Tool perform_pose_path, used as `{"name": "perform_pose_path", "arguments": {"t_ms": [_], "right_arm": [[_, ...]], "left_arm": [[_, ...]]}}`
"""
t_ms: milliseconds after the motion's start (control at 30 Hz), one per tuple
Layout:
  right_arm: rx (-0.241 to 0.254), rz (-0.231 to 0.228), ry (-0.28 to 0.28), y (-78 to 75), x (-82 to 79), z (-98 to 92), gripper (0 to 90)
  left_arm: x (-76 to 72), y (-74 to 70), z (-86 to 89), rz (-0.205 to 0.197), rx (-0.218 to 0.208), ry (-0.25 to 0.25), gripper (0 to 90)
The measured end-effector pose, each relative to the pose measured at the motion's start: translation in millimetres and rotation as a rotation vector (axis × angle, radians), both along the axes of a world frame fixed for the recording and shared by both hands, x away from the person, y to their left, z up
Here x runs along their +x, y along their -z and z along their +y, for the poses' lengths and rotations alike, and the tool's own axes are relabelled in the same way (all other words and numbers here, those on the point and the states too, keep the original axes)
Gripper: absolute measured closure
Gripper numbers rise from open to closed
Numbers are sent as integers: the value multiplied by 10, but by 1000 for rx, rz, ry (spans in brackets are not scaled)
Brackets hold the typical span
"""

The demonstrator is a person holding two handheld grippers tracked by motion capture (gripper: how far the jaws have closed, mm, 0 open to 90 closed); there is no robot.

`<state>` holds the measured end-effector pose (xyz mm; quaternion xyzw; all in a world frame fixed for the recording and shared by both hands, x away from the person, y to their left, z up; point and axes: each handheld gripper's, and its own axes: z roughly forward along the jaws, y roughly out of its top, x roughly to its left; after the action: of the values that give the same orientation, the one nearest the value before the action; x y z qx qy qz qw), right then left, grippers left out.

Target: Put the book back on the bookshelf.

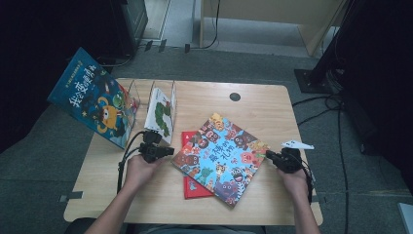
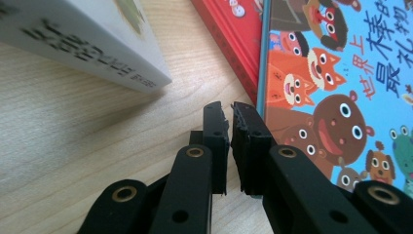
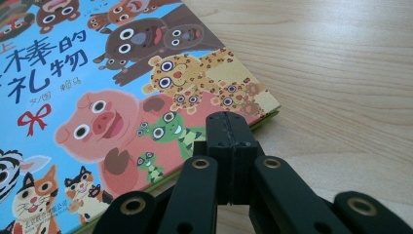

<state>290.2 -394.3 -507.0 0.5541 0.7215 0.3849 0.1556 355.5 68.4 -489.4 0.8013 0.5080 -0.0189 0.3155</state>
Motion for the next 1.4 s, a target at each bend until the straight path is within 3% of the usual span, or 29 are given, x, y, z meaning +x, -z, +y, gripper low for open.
{"name": "perform_pose_path", "arguments": {"t_ms": [367,667,900,1067,1167,1400], "right_arm": [[17,-4,-15,42,-18,20,900],[23,-2,-48,64,51,85,900],[21,7,-71,43,122,174,900],[27,1,-91,49,183,222,900],[40,9,-99,49,226,236,900],[34,5,-106,47,284,300,900]], "left_arm": [[-102,37,-44,27,5,25,877],[-273,33,-41,55,-2,54,874],[-429,48,-6,88,-27,47,859],[-505,48,25,99,-21,48,836],[-514,45,50,101,-15,35,788],[-510,-8,118,58,-3,11,696]]}}
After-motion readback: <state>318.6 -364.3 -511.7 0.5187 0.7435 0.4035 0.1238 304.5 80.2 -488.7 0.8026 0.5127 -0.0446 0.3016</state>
